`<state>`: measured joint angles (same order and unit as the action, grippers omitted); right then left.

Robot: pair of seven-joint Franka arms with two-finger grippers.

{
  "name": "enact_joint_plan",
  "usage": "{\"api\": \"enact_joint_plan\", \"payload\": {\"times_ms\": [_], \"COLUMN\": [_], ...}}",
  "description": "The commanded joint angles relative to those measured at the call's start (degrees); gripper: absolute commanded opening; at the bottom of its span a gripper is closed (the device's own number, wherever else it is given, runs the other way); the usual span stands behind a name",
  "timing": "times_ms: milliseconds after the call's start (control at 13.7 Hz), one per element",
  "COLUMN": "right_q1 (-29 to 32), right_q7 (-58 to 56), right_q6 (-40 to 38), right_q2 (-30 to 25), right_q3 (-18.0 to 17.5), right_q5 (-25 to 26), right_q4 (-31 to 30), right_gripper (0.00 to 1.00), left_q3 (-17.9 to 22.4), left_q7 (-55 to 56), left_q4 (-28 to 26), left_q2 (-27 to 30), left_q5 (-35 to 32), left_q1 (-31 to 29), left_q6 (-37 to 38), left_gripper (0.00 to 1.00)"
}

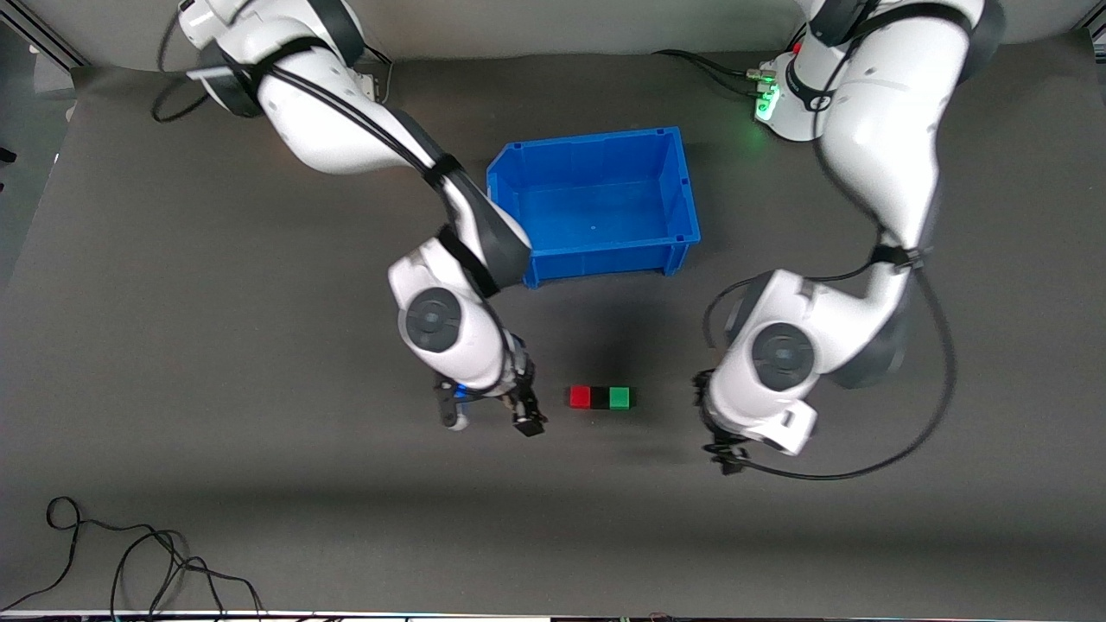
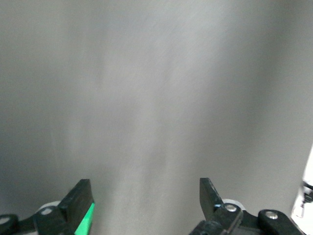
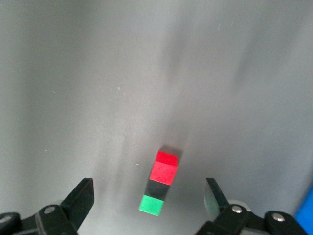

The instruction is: Attach green and red cubes to black cube

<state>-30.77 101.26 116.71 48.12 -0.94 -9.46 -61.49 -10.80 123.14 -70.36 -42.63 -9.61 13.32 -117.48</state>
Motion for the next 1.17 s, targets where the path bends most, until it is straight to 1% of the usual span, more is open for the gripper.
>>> {"api": "enact_joint_plan", "payload": {"times_ms": [0, 146, 219, 365, 511, 658, 731, 804, 877, 950, 1023, 1096], "right_q1": [1.41, 1.77, 1.77, 1.77, 1.59, 1.51, 1.42, 1.24, 1.07, 1.15, 1.33, 1.50], "right_q7": [-6.77, -7.57, -11.75, -20.45, -25.05, -27.68, -30.83, -33.56, -34.37, -34.99, -36.39, -37.70], "right_q6": [-4.28, -7.88, -9.81, -16.65, -21.32, -20.56, -21.16, -22.74, -24.75, -25.64, -25.65, -25.13], "right_q2": [-11.09, -16.28, -18.57, -21.56, -24.64, -30.17, -31.84, -32.99, -33.70, -34.58, -36.07, -37.56], "right_q3": [0.50, 1.03, 2.68, 6.11, 8.06, 9.46, 9.64, 10.17, 11.30, 11.58, 11.58, 11.58], "right_q5": [0.58, 0.75, 0.93, 0.93, 1.02, 2.59, 3.73, 4.35, 5.05, 5.41, 5.41, 5.41], "right_q4": [-10.57, -13.21, -13.83, -14.01, -14.62, -20.66, -22.00, -22.36, -22.19, -22.45, -23.41, -24.98], "right_gripper": [1.00, 1.00, 1.00, 1.00, 1.00, 1.00, 1.00, 1.00, 1.00, 1.00, 1.00, 1.00], "left_q3": [-0.45, -0.53, -0.53, -0.53, -0.53, -0.62, -0.53, -0.53, -0.53, -0.53, -0.53, -0.53], "left_q7": [-12.18, -20.53, -25.10, -35.02, -45.31, -54.80, -59.20, -63.16, -66.86, -69.42, -71.18, -72.51], "left_q4": [-0.92, -0.92, -0.75, -0.83, -0.57, -0.48, -0.31, -0.13, 0.39, 1.44, 2.50, 2.85], "left_q2": [7.37, 10.80, 12.29, 15.37, 18.53, 21.78, 23.19, 24.43, 24.96, 25.05, 25.14, 25.14], "left_q5": [0.12, 0.30, 1.17, 2.32, 3.63, 5.21, 6.53, 6.97, 7.24, 7.59, 7.68, 7.94], "left_q1": [-2.85, -5.57, -6.98, -10.23, -13.21, -17.25, -19.10, -20.51, -21.48, -22.54, -23.50, -24.12], "left_q6": [7.68, 11.99, 14.27, 19.36, 25.78, 30.18, 32.47, 34.75, 36.69, 38.62, 41.51, 42.59], "left_gripper": [0.99, 1.00, 1.00, 1.00, 1.00, 1.00, 1.00, 1.00, 1.00, 1.00, 1.00, 1.00]}}
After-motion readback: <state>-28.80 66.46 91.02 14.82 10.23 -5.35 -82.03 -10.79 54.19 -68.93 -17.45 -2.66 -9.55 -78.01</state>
